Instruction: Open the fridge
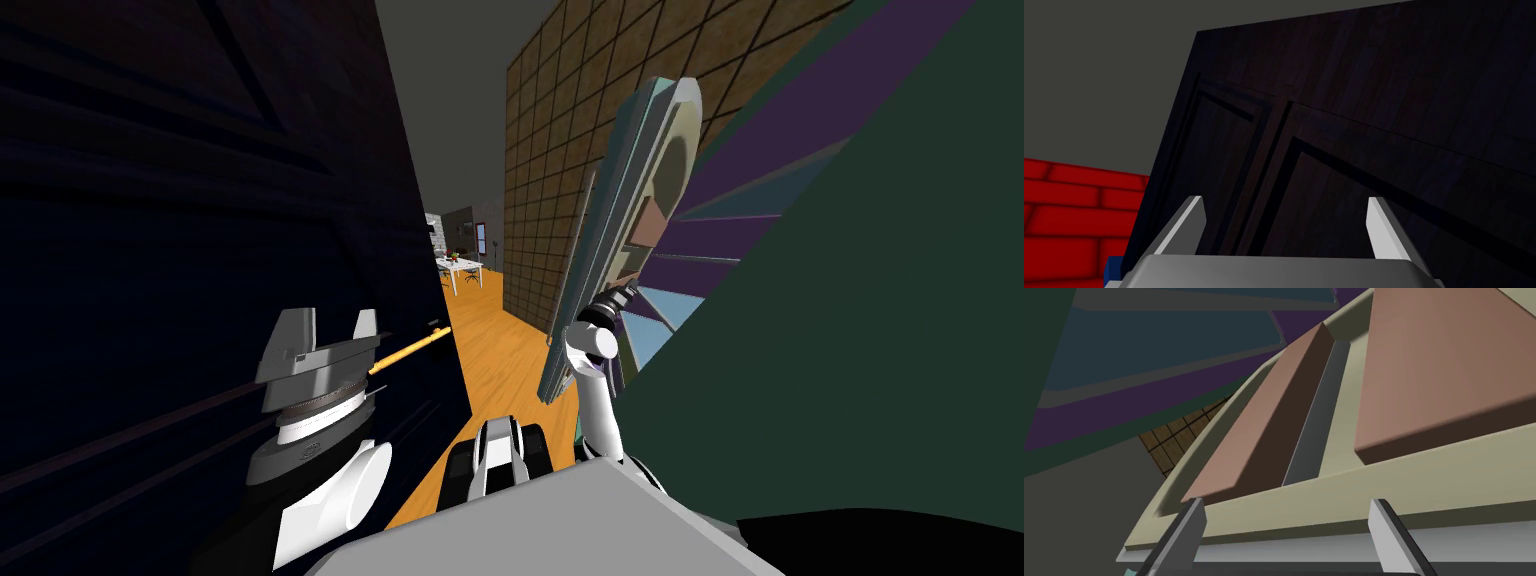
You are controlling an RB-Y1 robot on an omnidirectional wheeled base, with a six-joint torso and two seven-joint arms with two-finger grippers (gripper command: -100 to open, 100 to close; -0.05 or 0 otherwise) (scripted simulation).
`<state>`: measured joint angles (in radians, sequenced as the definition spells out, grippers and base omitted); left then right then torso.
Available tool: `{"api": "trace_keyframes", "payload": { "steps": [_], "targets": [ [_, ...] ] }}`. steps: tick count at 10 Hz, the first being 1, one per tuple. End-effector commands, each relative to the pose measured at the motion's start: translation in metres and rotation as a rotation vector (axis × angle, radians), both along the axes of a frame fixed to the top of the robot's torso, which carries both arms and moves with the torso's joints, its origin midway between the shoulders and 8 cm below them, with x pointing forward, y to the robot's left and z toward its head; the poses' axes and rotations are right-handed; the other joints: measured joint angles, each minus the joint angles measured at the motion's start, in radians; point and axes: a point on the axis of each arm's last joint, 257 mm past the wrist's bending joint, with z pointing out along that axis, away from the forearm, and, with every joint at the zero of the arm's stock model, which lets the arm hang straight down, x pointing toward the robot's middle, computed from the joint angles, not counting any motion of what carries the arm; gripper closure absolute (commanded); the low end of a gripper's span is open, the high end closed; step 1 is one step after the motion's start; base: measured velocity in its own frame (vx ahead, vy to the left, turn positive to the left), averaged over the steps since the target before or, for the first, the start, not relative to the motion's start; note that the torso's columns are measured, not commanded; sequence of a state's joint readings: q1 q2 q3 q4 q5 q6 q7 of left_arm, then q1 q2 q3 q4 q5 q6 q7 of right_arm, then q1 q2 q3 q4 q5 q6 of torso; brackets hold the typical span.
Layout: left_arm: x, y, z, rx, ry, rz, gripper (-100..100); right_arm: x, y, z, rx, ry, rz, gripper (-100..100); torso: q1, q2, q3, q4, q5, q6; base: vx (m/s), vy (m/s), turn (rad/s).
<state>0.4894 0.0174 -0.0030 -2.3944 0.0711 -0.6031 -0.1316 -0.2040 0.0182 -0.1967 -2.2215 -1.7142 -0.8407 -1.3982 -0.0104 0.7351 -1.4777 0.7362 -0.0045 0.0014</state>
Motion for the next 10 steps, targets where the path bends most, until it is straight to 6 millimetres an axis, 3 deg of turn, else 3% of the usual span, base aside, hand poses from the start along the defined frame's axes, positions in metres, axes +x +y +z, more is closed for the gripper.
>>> {"api": "trace_keyframes", "payload": {
  "steps": [1,2,3,7,9,10],
  "targets": [
    [0.0,0.0,0.0,0.0,0.0,0.0,0,0.003,0.006,0.013,-0.016,0.004,-0.008,-100,0.011,0.002,0.001,0.001,0.004,-0.001,-0.002,-0.045,0.025],
    [0.0,0.0,0.0,0.0,0.0,0.0,0,0.002,0.005,0.011,-0.011,0.002,-0.006,-100,0.015,0.004,0.002,0.002,0.006,-0.002,0.0,-0.02,0.005],
    [0.0,0.0,0.0,0.0,0.0,0.0,0,0.001,0.001,0.001,-0.002,0.005,-0.005,100,0.015,0.004,0.002,0.002,0.006,-0.001,0.007,0.016,-0.027],
    [0.0,0.0,0.0,0.0,0.0,0.0,0,-0.007,-0.011,-0.022,0.026,0.005,0.0,100,0.01,0.003,0.002,0.002,0.004,-0.001,0.001,0.031,-0.021],
    [0.0,0.0,0.0,0.0,0.0,0.0,0,-0.008,-0.01,-0.023,0.027,0.006,-0.001,100,0.009,0.003,0.001,0.002,0.004,-0.001,0.003,0.011,-0.01],
    [0.0,0.0,0.0,0.0,0.0,0.0,0,-0.01,-0.014,-0.012,-0.007,0.003,-0.012,-100,0.01,0.003,0.001,0.002,0.004,-0.002,0.024,0.007,0.002]
  ]
}}
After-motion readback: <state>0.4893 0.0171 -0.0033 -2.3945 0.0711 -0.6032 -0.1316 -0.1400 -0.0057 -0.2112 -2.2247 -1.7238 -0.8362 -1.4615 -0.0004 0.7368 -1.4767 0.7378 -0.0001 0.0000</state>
